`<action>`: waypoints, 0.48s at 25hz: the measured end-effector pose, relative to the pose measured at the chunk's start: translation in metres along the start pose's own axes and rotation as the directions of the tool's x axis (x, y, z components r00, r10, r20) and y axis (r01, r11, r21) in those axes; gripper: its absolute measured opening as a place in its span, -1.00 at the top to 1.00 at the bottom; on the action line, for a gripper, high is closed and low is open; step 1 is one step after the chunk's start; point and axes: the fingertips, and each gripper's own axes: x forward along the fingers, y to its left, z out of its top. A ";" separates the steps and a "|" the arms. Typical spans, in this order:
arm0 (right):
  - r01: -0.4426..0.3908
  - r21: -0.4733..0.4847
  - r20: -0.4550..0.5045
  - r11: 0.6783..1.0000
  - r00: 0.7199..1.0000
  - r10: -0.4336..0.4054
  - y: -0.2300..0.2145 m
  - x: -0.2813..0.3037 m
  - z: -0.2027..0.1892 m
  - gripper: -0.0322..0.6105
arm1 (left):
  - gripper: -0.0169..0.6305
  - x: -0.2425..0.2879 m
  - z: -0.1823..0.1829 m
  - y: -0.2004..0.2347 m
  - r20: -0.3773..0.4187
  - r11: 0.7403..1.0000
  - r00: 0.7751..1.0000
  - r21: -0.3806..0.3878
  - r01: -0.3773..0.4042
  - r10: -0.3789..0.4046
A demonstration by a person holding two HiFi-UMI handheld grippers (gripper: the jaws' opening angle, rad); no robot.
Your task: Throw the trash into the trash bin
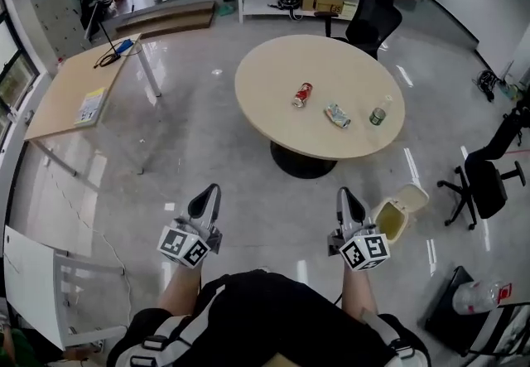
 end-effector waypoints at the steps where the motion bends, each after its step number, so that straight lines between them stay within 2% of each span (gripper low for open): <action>1: 0.015 -0.002 0.000 1.000 1.000 -0.015 -0.007 -0.006 0.001 0.89 | 0.95 0.004 -0.003 -0.004 -0.002 1.000 1.000 -0.003 0.009 -0.009; 7: 0.102 0.029 0.012 0.994 0.995 -0.102 -0.041 -0.031 0.001 0.89 | 0.95 0.028 -0.011 -0.026 -0.046 0.998 0.997 -0.014 0.055 -0.056; 12: 0.140 0.030 -0.015 0.990 0.990 -0.139 -0.043 -0.031 -0.011 0.89 | 0.95 0.036 -0.023 -0.015 -0.067 0.997 0.995 -0.037 0.067 -0.069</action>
